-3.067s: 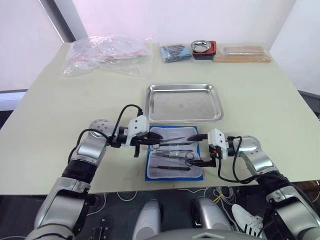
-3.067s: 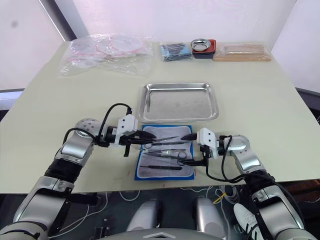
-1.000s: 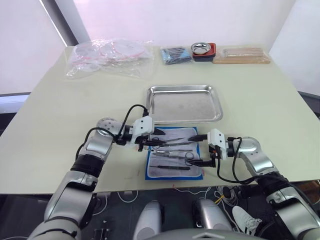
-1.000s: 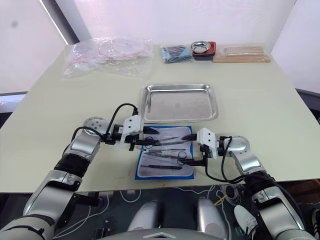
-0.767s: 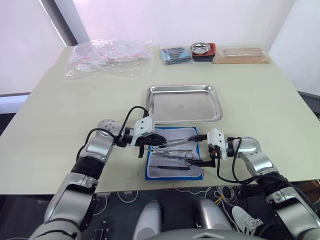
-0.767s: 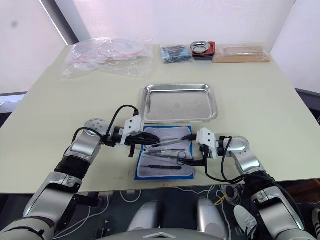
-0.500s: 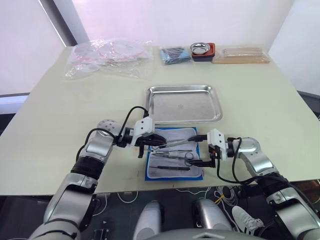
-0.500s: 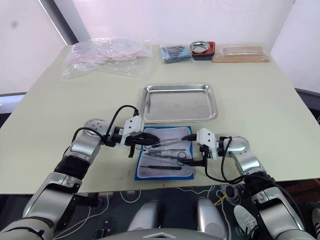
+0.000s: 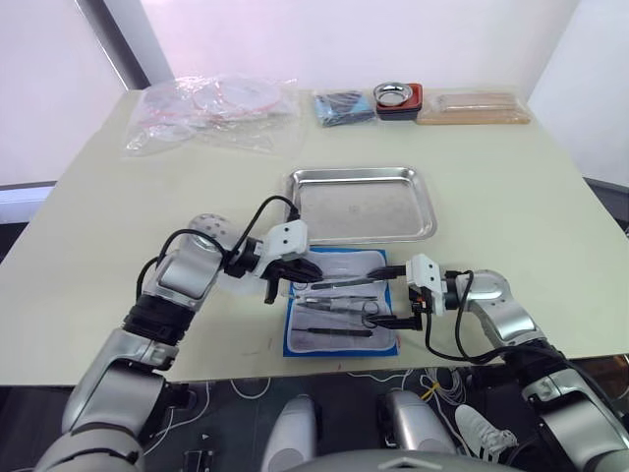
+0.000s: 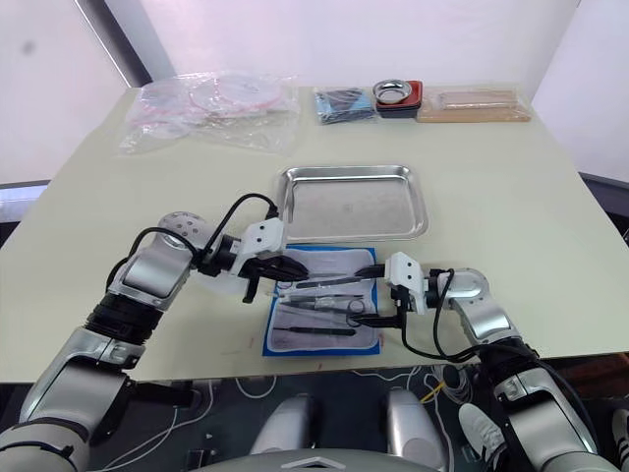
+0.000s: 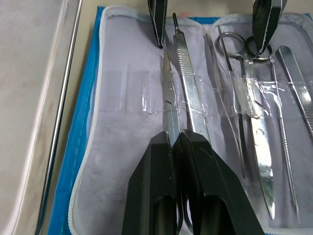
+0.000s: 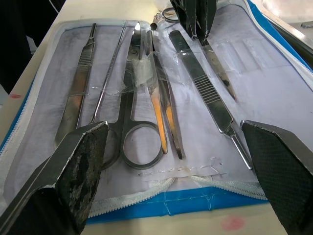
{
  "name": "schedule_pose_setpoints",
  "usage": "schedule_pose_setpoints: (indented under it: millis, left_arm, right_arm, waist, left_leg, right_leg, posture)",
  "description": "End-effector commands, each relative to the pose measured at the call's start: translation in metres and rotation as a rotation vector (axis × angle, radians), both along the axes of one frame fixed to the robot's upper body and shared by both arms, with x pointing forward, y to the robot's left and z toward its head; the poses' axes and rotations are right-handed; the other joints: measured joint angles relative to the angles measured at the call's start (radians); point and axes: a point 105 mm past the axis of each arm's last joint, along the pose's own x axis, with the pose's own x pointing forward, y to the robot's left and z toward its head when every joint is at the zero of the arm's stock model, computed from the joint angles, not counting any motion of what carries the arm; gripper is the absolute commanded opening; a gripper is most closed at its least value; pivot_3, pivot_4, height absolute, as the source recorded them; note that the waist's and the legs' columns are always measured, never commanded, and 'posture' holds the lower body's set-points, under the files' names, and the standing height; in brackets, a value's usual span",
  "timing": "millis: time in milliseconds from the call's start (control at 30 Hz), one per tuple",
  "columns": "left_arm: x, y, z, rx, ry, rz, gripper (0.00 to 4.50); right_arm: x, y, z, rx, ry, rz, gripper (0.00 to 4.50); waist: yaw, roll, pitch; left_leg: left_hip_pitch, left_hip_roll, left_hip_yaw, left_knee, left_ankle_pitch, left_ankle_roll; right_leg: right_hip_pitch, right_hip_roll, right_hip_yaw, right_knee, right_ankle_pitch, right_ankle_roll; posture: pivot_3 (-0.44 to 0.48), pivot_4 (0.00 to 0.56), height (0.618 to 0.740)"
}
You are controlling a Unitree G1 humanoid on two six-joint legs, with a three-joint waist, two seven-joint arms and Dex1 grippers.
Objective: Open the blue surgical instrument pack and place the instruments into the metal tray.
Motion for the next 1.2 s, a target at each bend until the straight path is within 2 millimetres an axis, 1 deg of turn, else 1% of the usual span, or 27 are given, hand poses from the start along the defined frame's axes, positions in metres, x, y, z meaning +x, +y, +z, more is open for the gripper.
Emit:
schedule_pose_setpoints:
  millis: [33,167,267,333,500,700,867,1200]
  left_arm:
    - [-0.004,-0.006,0.012,0.018,-0.009,-0.049,0.08]
    - [-0.001,-0.004,0.014,0.039,-0.021,-0.038,0.08]
    - [-0.001,0.001,0.015,0.063,-0.015,-0.040,0.08]
    - [-0.004,0.005,0.015,0.080,-0.008,-0.055,0.08]
    - [-0.005,0.016,0.017,0.103,-0.013,-0.048,0.08]
    - [-0.008,0.032,0.020,0.132,-0.010,-0.044,0.08]
    - [-0.015,0.041,0.032,0.144,-0.009,-0.050,0.08]
    - [-0.019,0.046,0.049,0.137,-0.023,-0.048,0.08]
  right_arm:
    - [-0.020,-0.012,-0.057,-0.184,0.179,-0.022,4.50]
    - [-0.019,-0.013,-0.056,-0.184,0.176,-0.026,4.50]
    - [-0.019,-0.015,-0.056,-0.189,0.175,-0.028,4.50]
    - [-0.019,-0.015,-0.056,-0.191,0.175,-0.028,4.50]
    - [-0.019,-0.017,-0.057,-0.198,0.174,-0.026,4.50]
    - [-0.019,-0.017,-0.057,-0.203,0.176,-0.021,4.50]
    - [-0.020,-0.016,-0.058,-0.208,0.181,-0.009,4.50]
    - [-0.024,-0.024,-0.060,-0.235,0.200,0.029,4.50]
  waist:
    - [0.000,0.000,0.000]
    - [-0.001,0.000,0.000]
    - [0.000,0.001,0.001]
    - [-0.001,0.002,0.001]
    - [-0.006,0.003,0.002]
    - [-0.011,0.004,0.002]
    - [-0.013,0.005,0.003]
    - [-0.011,0.008,0.004]
  left_leg:
    - [0.000,0.000,-0.002,0.000,0.000,0.000]
    - [-0.001,0.000,-0.012,0.000,0.000,0.000]
    - [-0.002,0.000,-0.019,0.000,0.000,0.000]
    - [-0.001,0.000,-0.023,0.000,0.000,0.000]
    - [0.002,-0.003,-0.033,-0.001,0.000,0.000]
    - [0.001,-0.011,-0.041,-0.003,0.000,0.000]
    - [0.000,-0.013,-0.046,-0.003,0.000,0.000]
    - [-0.002,-0.016,-0.058,-0.004,0.000,0.000]
  right_leg:
    - [0.000,0.000,-0.002,0.000,-0.001,-0.001]
    - [0.002,0.000,-0.012,0.002,-0.002,-0.003]
    - [0.003,0.000,-0.020,0.003,-0.004,-0.006]
    - [0.007,0.000,-0.024,0.003,-0.008,-0.011]
    - [0.015,-0.001,-0.027,0.003,-0.015,-0.011]
    - [0.017,-0.002,-0.028,0.004,-0.018,-0.007]
    - [0.018,-0.004,-0.028,0.003,-0.019,-0.006]
    - [0.020,-0.004,-0.040,0.004,-0.024,-0.008]
  posture:
    - [0.000,0.150,0.740]
    - [0.000,0.150,0.740]
    - [0.000,0.150,0.740]
    - [0.000,0.150,0.740]
    - [0.000,0.150,0.740]
    - [0.000,0.150,0.740]
    - [0.000,0.150,0.740]
    - [0.000,0.150,0.740]
